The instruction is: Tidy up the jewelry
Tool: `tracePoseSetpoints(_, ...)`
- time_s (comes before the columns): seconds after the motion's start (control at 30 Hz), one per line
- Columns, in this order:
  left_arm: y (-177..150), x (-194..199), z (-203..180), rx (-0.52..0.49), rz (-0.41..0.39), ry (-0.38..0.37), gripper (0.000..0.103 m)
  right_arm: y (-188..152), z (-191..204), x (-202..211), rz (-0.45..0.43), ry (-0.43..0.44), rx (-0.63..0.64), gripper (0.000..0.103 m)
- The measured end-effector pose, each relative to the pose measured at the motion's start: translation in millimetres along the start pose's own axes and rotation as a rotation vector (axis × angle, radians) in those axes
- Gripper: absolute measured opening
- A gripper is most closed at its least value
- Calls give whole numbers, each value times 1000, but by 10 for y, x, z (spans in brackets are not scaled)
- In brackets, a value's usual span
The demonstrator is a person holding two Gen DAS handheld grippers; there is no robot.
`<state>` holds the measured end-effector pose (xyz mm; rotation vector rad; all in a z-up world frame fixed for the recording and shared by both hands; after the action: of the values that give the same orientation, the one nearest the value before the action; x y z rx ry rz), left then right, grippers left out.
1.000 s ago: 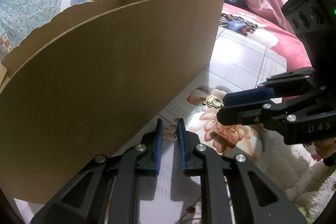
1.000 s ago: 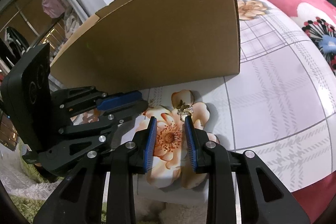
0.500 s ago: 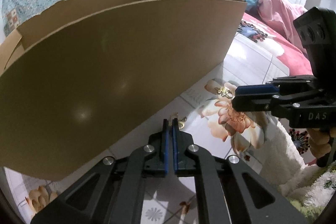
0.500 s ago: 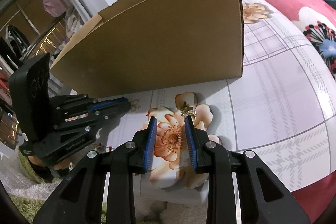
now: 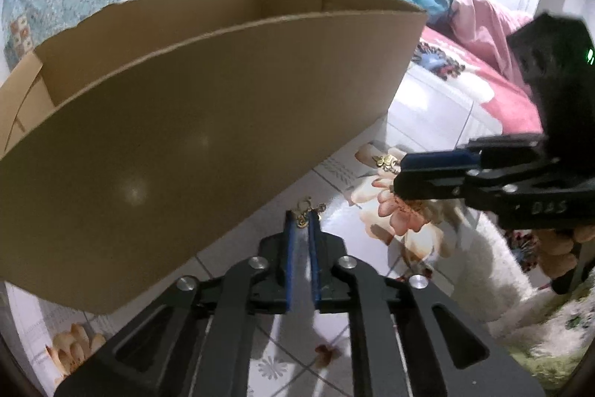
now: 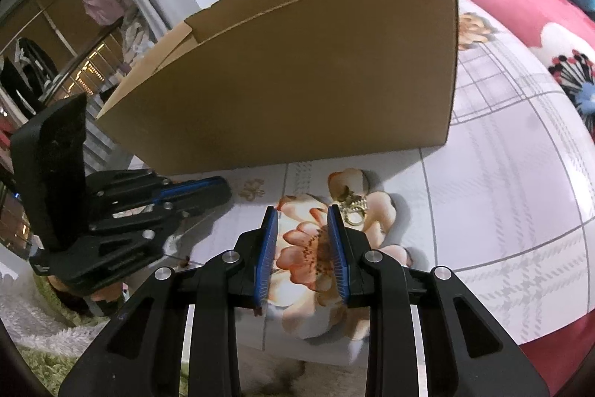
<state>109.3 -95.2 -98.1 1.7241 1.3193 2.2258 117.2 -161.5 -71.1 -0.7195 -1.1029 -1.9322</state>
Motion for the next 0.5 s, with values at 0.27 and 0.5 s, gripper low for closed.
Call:
tracePoseSetpoints(0.27,66,-129,-67,-75,21,25,30,7,-35,-10,6,6,-4,28)
tracePoseSetpoints(0.5,102,-166,-103,-107,15,53,24,14,-30,-24,11,5,0,28)
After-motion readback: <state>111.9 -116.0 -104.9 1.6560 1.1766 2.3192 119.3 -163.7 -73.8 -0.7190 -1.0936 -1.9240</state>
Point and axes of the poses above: each gripper's, at about its wrist camera, not at the fingertips, and x roughly against the way its jaws point, z to its left, y to its top, the point moved 9 cm from there along -x, roughly the way its jaws point, and after that the axes turned 11 degrees about -x, right-handed, at the moved point
